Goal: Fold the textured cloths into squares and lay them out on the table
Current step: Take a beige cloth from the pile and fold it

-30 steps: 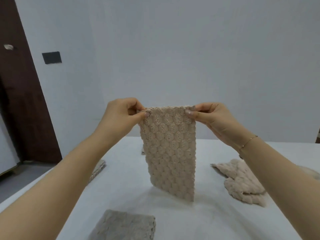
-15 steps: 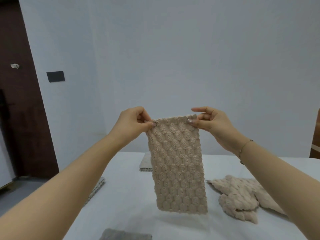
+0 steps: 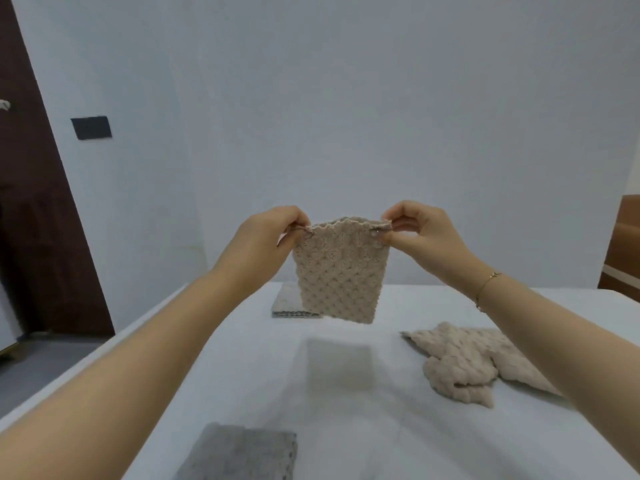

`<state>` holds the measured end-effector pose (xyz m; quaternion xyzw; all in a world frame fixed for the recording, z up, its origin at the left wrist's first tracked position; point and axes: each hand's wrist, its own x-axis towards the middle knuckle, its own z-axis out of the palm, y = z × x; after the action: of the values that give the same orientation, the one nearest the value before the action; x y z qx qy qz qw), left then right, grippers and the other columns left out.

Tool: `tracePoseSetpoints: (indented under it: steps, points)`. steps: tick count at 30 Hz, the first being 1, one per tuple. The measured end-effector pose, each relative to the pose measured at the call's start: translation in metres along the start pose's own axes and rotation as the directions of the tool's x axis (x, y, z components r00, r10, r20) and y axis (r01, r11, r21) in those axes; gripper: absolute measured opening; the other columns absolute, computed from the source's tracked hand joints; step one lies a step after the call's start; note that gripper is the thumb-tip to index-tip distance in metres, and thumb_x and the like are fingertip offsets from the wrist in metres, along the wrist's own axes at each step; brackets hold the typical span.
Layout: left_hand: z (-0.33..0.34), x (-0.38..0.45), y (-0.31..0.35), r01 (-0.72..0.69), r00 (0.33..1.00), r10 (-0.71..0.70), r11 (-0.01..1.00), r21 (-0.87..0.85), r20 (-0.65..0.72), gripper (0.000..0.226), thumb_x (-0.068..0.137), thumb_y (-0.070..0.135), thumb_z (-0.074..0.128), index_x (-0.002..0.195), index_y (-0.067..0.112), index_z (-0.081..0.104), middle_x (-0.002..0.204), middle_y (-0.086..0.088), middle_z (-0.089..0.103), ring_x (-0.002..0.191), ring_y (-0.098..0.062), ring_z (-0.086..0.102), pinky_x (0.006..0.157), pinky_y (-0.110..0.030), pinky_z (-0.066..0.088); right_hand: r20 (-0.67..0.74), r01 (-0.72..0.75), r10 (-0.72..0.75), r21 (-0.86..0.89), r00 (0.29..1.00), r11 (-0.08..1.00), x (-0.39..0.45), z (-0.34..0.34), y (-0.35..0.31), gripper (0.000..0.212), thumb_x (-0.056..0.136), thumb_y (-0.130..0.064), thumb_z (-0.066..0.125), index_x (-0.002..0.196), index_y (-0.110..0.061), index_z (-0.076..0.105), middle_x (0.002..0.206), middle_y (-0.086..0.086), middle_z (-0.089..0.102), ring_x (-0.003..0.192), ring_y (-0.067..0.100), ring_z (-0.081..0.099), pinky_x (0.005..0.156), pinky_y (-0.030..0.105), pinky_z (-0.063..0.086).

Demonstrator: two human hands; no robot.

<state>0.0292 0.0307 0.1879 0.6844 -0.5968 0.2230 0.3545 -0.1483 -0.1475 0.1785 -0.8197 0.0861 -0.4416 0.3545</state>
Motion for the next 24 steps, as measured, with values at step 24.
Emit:
tracePoseSetpoints:
  steps: [24]
  points:
    - [0.043, -0.171, 0.039, 0.627, 0.609, -0.244, 0.731, -0.269, 0.755, 0.002, 0.088, 0.019, 0.064, 0.089, 0.017, 0.065, 0.070, 0.008, 0.066, 0.066, -0.004, 0.059, 0.070, -0.021, 0.046, 0.552, -0.670, 0.505, 0.138, 0.664, 0.730, -0.196, 0.010, 0.037, 0.004, 0.084, -0.006, 0.066, 0.087, -0.005, 0.064, 0.076, 0.005, 0.064, 0.073, 0.011, 0.060, 0.072, 0.019, 0.049]
